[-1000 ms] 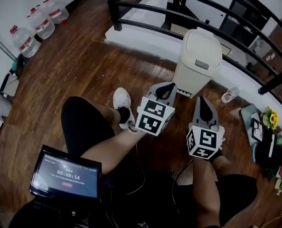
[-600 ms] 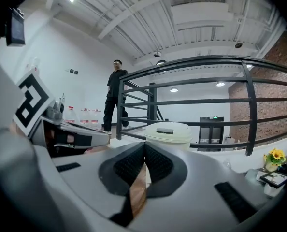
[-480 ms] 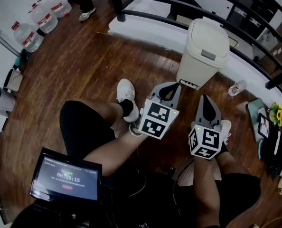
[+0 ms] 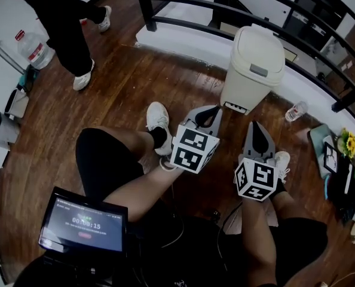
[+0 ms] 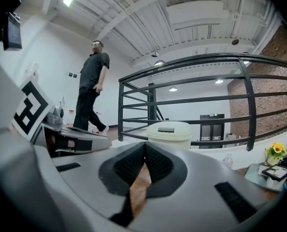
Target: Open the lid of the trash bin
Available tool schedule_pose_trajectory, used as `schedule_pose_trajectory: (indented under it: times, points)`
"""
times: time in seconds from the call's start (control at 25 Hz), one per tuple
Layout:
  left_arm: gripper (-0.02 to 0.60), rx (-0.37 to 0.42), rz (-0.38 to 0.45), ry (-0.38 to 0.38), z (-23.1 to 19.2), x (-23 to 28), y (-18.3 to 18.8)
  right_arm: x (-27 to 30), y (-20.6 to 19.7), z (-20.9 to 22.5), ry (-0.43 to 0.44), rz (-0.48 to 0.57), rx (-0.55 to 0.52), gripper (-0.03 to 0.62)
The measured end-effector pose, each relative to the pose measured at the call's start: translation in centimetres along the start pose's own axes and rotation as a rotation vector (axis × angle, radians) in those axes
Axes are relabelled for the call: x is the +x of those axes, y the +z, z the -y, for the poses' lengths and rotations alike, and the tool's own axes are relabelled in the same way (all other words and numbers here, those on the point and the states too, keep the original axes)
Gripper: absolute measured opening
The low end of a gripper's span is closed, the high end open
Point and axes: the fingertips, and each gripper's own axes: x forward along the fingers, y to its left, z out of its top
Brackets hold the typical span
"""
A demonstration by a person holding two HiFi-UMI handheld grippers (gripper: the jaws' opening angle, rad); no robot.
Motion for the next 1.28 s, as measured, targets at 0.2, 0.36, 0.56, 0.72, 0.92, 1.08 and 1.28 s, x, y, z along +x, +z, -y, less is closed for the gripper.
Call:
schedule_pose_trajectory:
  times: [0.2,0.36,0.56,0.72,0.92,1.08,1.28]
  points:
    - [-0.003,0.01,-0.009,-0.009,0.3,0.0,-0.2,0.2,-0.5,0.0,-0.002,-0.008,0.006,0.005]
    - [-0.003,0.035,-0.006,-0.003,0.3,0.0,-0.3,0.5,-0.8,0.1,-0.006,-0.015,0.036,0.006]
    - [-0.003,0.027,-0.01,0.005,0.0,-0.1,-0.6,0.4,-0.9,0.2,-0.016,-0.013,0.026,0.006]
    - [-0.003,0.024,-0.003,0.006,0.0,0.0,-0.3,0.3,-0.9,0.0,-0.023,-0.013,0.003,0.006]
    - [-0.003,0.014,-0.007,0.009,-0.2,-0.2,-0.7,0.1,-1.2,-0.2,-0.036,-0.016,-0.017,0.005]
    - [-0.003,0.007,-0.009,0.01,-0.1,-0.4,-1.1,0.0,-1.4,-0.8,-0.029,-0.006,-0.025,0.005]
    - [-0.003,0.041,0.013,0.012,0.5,-0.9,-0.3,-0.4,-1.2,-1.2,-0.02,0.003,-0.035,0.005]
